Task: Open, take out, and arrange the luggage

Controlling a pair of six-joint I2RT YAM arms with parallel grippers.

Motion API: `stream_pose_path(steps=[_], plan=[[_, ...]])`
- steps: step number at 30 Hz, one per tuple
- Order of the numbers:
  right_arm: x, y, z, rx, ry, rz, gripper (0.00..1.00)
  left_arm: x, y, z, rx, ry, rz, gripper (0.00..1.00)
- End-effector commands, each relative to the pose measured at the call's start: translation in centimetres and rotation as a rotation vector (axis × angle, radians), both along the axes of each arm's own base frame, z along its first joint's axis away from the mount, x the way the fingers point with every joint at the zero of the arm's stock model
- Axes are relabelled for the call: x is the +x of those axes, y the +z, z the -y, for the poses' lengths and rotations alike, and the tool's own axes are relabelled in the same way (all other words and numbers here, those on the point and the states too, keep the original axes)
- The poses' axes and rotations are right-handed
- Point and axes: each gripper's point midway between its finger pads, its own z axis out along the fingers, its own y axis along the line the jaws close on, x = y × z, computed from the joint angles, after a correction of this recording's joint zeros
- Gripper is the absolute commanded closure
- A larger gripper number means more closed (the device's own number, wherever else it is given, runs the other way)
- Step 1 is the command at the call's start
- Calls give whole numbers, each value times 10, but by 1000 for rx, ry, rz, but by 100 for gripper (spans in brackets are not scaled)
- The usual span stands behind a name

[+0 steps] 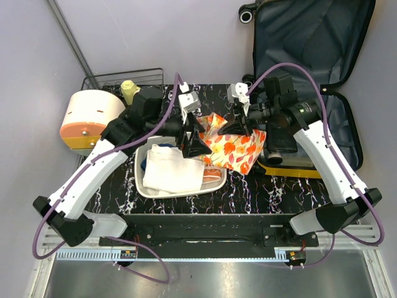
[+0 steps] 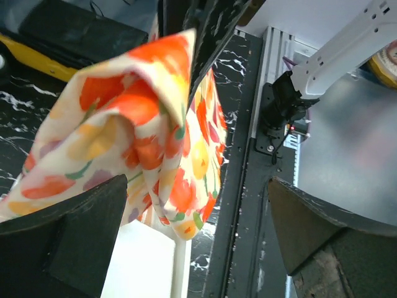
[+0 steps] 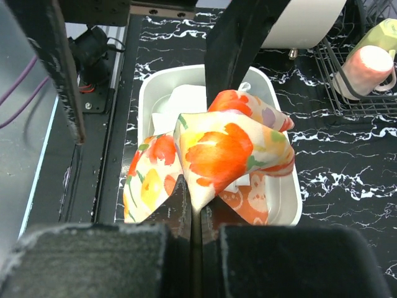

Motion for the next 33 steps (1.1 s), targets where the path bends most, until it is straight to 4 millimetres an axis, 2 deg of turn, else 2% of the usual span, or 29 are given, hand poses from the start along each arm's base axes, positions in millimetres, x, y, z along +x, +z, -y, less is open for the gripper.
stream_pose_path(steps=[1, 3, 4, 8, 14, 16, 17, 20, 23, 24, 27, 29, 30, 31, 33], plan=[[-15, 13, -2, -2, 41, 119, 100, 24, 21, -5, -19, 119, 231, 1], [-21, 11, -3, -11, 62, 131, 100, 30, 20, -7, 17, 148, 288, 1], [-26, 11, -4, -15, 73, 138, 100, 39, 19, -11, 61, 185, 357, 1], [-34, 7, -7, -26, 97, 150, 100, 43, 23, -14, 88, 195, 405, 1], [-38, 12, -14, -26, 119, 194, 100, -2, 16, 5, 11, -19, 267, 1], [-39, 11, -16, -27, 127, 193, 100, -13, 13, 9, -6, -63, 213, 7], [-40, 10, -15, -31, 126, 196, 100, -17, 11, 9, -9, -84, 197, 16], [-40, 7, -16, -36, 127, 205, 100, -29, 3, 12, -24, -127, 110, 28], [-41, 8, -19, -30, 133, 210, 100, -35, -10, 13, -25, -137, 45, 33], [-42, 10, -19, -26, 135, 216, 100, -32, -15, 14, -19, -117, 30, 30], [-44, 10, -21, -24, 147, 227, 100, -20, -23, 11, -9, -39, 54, 8], [-48, 11, -22, -24, 155, 241, 100, -15, -26, 11, -10, -23, 84, 8], [-50, 10, -22, -26, 157, 240, 100, -15, -30, 10, -5, -26, 88, 11], [-51, 11, -21, -24, 157, 244, 100, -16, -30, 11, -9, -40, 94, 21], [-54, 10, -23, -26, 166, 242, 100, -18, -32, 12, -10, -52, 91, 30]])
